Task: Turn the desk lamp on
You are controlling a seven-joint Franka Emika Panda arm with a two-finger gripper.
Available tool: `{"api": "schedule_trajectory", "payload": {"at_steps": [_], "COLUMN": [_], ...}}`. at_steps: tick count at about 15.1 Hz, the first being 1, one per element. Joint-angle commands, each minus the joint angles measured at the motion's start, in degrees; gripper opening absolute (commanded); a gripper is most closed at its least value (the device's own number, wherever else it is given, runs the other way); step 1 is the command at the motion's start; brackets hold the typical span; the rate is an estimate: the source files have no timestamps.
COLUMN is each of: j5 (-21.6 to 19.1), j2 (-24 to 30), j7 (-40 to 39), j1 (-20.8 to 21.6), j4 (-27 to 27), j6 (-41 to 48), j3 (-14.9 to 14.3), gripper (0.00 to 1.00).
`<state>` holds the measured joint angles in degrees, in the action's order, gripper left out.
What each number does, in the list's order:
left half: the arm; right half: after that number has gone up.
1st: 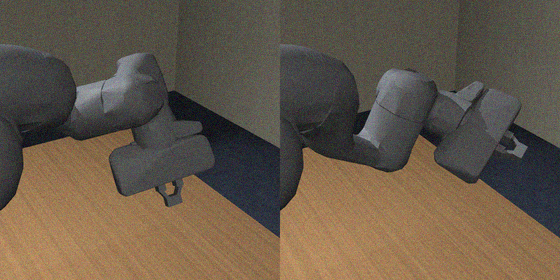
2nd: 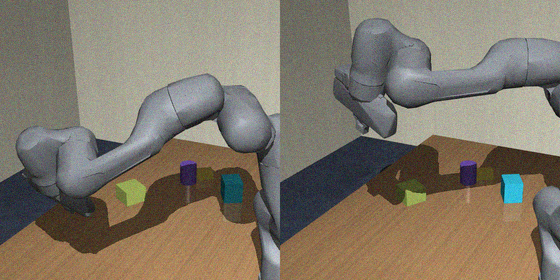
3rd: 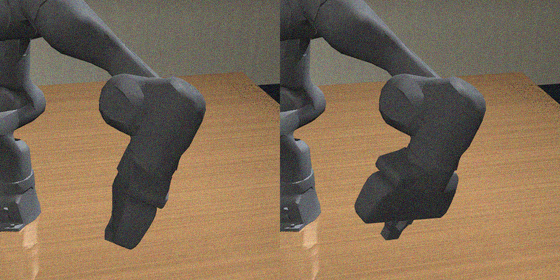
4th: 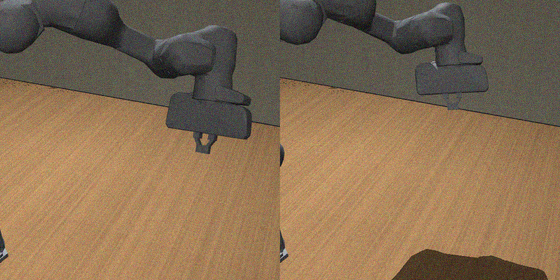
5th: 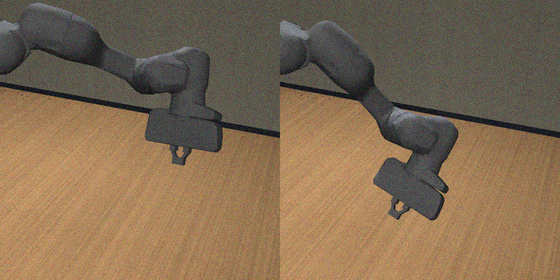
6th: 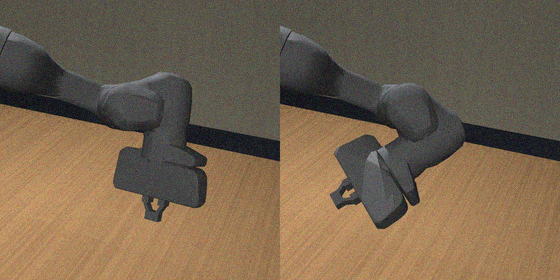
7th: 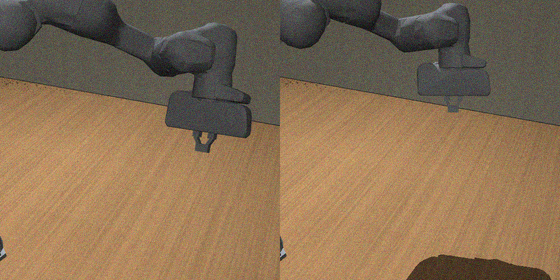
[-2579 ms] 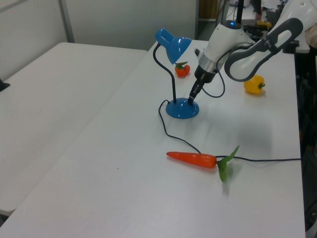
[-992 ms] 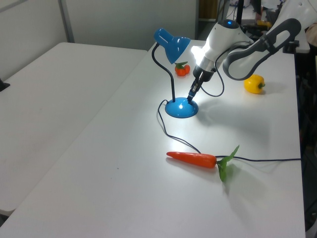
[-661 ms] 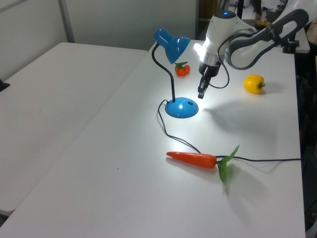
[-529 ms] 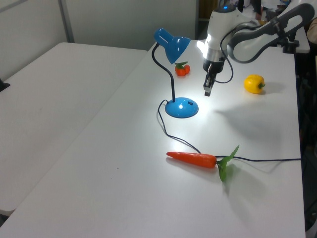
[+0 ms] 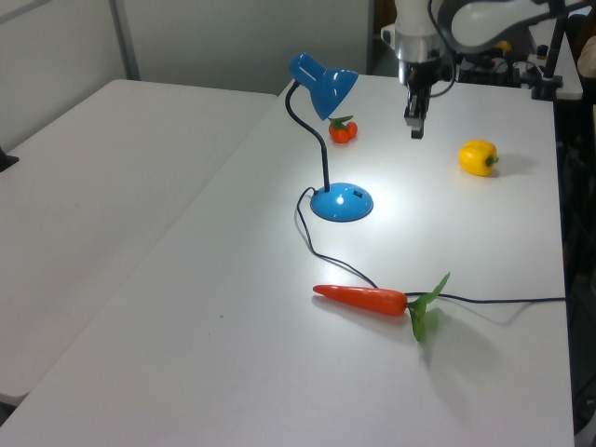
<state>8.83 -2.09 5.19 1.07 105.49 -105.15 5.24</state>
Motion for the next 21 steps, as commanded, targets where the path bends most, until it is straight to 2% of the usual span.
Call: {"api": "schedule_trajectory", "payload": {"at_steps": [1, 3, 5, 7, 9, 11, 13, 21], "j5": [-1.61, -3.72, -4.08, -4.08, -3.99, -3.99, -3.99, -3.99], "j2": [-0.02, -0.02, 0.59, 0.77, 0.86, 1.56, 1.65, 2.7], "j7": [-3.24, -4.31, -4.4, -4.48, -4.05, -4.48, -4.49, -4.22], "j1": [0.25, 0.17, 0.25, 0.16, 0.16, -0.1, -0.01, -0.54], "j4": [-10.1, -12.85, -13.38, -13.38, -13.38, -13.3, -13.3, -13.82], "j6": [11.07, 14.34, 14.71, 14.71, 14.79, 14.8, 14.88, 14.88], "j3": [-0.14, -0.23, -0.4, -0.49, -0.67, -0.67, -0.75, -1.11], "gripper": [0.0, 0.0, 0.0, 0.07, 0.32, 0.85, 1.0, 1.0]}}
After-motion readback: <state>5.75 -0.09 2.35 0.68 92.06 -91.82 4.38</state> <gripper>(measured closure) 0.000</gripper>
